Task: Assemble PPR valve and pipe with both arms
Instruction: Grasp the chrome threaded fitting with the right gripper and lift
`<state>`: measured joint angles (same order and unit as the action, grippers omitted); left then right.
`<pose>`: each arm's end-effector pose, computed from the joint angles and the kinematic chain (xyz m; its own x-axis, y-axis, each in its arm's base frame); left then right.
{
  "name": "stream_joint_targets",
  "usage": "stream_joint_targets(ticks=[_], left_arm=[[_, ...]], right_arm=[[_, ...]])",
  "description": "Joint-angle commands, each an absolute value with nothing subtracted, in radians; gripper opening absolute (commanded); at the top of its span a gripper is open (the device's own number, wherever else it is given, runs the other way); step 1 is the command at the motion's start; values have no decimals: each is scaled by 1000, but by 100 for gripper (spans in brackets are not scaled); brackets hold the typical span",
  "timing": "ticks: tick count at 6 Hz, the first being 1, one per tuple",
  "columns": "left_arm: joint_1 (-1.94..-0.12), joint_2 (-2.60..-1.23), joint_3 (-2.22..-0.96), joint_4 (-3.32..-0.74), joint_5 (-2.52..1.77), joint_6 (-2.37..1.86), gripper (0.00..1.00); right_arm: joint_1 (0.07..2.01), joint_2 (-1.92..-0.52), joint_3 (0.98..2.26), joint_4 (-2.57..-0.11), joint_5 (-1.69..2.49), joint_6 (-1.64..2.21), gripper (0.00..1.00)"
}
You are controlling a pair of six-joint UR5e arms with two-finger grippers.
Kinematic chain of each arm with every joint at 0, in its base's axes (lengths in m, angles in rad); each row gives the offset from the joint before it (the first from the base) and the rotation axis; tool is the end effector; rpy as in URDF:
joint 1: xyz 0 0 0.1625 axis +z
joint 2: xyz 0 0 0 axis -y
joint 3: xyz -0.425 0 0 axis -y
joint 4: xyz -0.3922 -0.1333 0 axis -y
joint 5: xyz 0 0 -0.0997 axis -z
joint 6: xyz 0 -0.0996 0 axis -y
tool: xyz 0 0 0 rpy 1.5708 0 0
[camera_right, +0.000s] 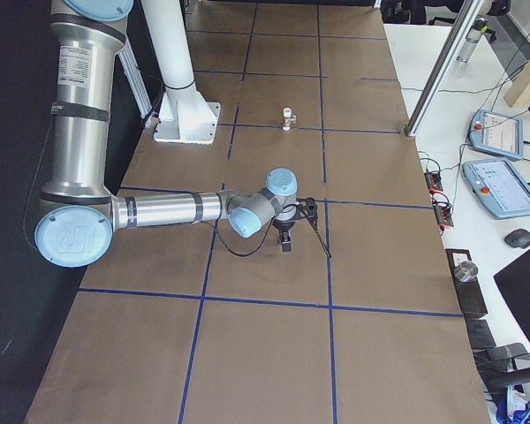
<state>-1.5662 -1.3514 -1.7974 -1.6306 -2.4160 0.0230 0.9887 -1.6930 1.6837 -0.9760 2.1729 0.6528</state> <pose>-0.0569 -0.4039 0.6338 0.6631 0.0761 -0.7447 -0.0198 0.9963 0.0841 -0.1935 -0.4339 0.6013 0.6885 -0.1447 0.7106 0.0504 0.9871 0.1523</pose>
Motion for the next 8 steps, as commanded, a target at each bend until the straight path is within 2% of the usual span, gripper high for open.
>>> stream_joint_targets(ticks=[1, 2, 3, 4, 7, 8], left_arm=[[-1566, -1351, -1796, -1631, -2416, 23, 100], [-1566, -1350, -1796, -1631, -2416, 23, 100], [-1566, -1350, -1795, -1631, -2416, 23, 100], [-1566, -1350, -1795, -1631, -2416, 23, 100], [-1566, -1350, -1799, -1631, -2416, 23, 100], [-1566, -1350, -1790, -1631, -2415, 12, 100]], right_arm=[[976, -1690, 1672, -976, 2175, 658, 95], [976, -1689, 1672, -974, 2177, 660, 76], [974, -1689, 1674, -976, 2174, 657, 13], [974, -1689, 1677, -976, 2172, 657, 2], [976, -1632, 1698, -999, 2187, 660, 0], [976, -1564, 1766, -1150, 2187, 661, 0]])
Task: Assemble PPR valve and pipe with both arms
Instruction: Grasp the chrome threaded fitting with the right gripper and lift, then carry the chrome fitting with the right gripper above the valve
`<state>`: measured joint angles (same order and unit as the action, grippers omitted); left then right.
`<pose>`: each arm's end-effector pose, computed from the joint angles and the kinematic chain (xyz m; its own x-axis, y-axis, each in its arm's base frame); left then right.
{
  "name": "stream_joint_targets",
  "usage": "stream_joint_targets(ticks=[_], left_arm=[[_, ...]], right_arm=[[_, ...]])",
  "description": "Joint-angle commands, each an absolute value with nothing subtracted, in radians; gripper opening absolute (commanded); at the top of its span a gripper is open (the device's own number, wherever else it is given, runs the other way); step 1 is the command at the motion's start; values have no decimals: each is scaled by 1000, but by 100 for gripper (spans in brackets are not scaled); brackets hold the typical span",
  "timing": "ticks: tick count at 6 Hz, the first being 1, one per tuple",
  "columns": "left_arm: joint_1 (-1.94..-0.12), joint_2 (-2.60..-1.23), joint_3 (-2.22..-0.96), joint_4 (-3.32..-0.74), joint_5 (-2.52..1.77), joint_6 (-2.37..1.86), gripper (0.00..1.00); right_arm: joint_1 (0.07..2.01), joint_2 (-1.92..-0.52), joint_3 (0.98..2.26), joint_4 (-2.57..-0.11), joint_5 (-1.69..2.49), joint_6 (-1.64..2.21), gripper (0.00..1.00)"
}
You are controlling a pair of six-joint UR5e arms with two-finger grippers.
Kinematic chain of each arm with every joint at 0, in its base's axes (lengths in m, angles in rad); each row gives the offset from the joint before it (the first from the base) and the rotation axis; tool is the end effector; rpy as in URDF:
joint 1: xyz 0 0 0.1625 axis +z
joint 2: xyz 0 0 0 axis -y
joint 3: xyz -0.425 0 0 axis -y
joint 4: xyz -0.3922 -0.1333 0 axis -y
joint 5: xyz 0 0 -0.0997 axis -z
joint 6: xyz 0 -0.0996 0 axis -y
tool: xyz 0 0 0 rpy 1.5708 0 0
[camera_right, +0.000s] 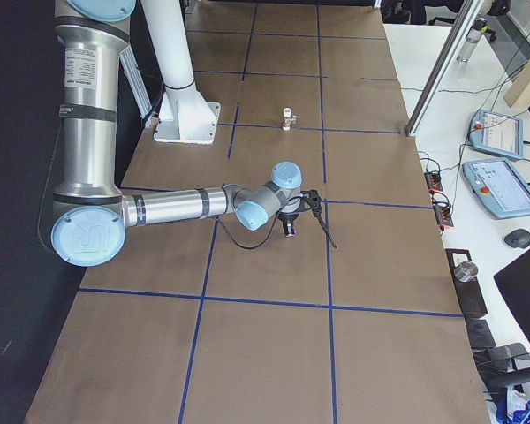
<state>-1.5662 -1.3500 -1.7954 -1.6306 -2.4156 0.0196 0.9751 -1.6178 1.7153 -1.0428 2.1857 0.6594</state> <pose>-0.0570 -0.4031 0.6353 0.6634 0.0701 -0.7449 -0.0176 0.9968 0.0782 -0.2171 -0.4555 0.5564 0.6633 -0.1721 0.7283 0.0614 0.9824 0.1762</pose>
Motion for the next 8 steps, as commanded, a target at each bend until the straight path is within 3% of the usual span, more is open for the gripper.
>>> stream_joint_targets(ticks=[1, 4, 6, 8], left_arm=[[-1568, -1339, -1792, -1631, -2399, 21, 100], [-1566, -1310, -1835, -1625, -2365, 74, 100], [-1566, -1316, -1835, -1624, -2371, 63, 100], [-1566, -1318, -1835, -1623, -2373, 61, 100]], right_arm=[[973, -1452, 1848, -1383, 2183, 679, 0], [749, -1011, 1827, -1671, 2076, 1120, 0], [633, -747, 1720, -1778, 1981, 1362, 0], [560, -651, 1641, -1786, 1901, 1582, 0]])
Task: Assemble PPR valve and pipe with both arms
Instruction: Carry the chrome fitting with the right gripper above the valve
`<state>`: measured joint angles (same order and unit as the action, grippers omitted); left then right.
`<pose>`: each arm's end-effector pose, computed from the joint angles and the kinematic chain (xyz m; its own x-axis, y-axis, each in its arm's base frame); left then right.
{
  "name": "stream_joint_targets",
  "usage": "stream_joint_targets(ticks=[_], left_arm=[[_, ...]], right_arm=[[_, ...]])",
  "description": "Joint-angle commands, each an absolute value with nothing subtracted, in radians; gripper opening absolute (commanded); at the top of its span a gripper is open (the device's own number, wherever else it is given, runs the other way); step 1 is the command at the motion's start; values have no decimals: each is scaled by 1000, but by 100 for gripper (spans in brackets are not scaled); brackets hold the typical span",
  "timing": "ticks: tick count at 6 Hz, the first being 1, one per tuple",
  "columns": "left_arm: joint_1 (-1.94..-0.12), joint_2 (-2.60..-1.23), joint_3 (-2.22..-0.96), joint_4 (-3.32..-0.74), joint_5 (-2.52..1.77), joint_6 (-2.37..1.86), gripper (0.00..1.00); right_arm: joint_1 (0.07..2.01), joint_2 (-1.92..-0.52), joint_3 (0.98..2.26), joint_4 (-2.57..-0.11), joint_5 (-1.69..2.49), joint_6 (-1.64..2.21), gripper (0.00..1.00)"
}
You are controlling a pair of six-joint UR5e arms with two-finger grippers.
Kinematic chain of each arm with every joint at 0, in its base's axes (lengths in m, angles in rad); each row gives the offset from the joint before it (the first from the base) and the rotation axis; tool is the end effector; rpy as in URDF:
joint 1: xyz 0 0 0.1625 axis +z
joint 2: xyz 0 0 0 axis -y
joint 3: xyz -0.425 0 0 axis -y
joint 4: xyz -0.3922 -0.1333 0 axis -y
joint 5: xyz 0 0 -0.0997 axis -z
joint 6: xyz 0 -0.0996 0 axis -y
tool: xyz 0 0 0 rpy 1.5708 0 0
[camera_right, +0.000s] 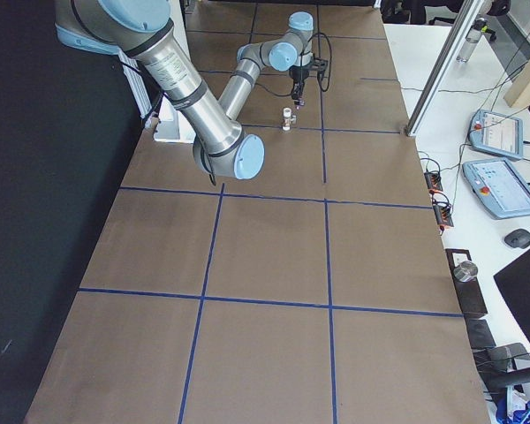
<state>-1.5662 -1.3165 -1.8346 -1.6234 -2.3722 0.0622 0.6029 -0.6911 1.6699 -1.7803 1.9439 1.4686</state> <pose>-0.0600 -0.3894 0.6331 0.6939 0.1097 -0.7117 -0.0478 0.9932 0.1065 -0.5072 -0.4669 0.1052 0.6212 0.3123 0.7187 -0.2571 0.9476 -0.1895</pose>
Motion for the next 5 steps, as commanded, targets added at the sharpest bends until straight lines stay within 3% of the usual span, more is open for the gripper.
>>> stream_joint_targets(ticks=[1, 5], left_arm=[[-1565, -1319, -1833, -1621, -2375, 60, 100], [-1565, -1322, -1833, -1620, -2375, 60, 100]], right_arm=[[548, -650, 1640, -1786, 1887, 1665, 1], [506, -663, 1637, -1821, 1842, 1729, 2]])
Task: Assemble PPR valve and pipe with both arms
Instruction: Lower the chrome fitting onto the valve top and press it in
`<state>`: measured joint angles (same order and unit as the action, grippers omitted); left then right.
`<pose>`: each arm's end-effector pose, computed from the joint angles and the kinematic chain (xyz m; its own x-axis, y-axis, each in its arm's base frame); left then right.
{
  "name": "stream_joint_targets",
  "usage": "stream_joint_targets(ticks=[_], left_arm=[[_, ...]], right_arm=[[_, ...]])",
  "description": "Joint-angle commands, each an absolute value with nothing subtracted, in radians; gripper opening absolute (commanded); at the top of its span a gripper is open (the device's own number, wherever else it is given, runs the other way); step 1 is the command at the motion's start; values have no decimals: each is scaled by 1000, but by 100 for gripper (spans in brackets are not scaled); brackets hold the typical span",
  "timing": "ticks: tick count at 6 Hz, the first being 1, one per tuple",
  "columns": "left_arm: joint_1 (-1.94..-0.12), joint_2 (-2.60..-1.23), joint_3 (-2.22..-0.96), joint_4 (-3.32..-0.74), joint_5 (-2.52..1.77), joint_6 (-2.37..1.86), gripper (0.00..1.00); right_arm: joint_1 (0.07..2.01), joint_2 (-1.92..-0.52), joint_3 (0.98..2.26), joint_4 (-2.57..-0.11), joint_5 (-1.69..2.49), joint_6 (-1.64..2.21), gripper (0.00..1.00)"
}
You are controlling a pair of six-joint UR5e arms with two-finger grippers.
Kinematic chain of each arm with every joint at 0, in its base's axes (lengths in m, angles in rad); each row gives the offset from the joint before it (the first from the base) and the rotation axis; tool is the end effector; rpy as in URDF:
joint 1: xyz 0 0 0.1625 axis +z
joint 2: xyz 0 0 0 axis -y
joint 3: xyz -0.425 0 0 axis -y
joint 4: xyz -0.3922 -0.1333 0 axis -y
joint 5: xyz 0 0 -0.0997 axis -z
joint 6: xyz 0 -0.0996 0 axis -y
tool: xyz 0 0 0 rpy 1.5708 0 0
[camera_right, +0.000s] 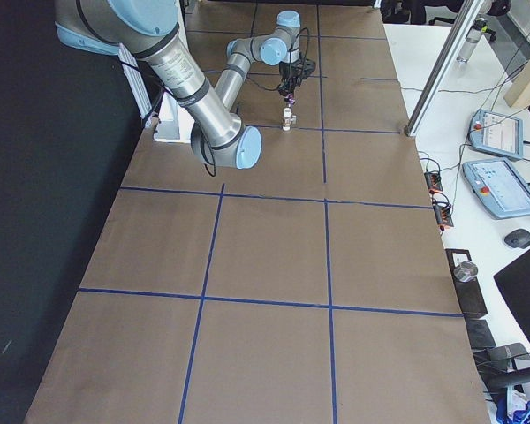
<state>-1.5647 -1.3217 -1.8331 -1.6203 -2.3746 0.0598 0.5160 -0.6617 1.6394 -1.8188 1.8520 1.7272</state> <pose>-0.0592 -0.3916 0.6319 0.6921 0.1089 -0.7136 -0.0475 0.9933 0.1055 -0.5503 -0.4336 0.1033 0.5916 0.5077 0.6263 -0.4103 0.8583 -0.3082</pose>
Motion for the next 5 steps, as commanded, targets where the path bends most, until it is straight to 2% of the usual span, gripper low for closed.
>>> stream_joint_targets(ticks=[1, 5], left_arm=[[-1565, -1322, -1833, -1618, -2375, 60, 100], [-1565, -1325, -1832, -1618, -2375, 60, 100]], right_arm=[[490, -661, 1628, -1819, 1826, 1727, 2], [492, -664, 1621, -1819, 1821, 1717, 1]])
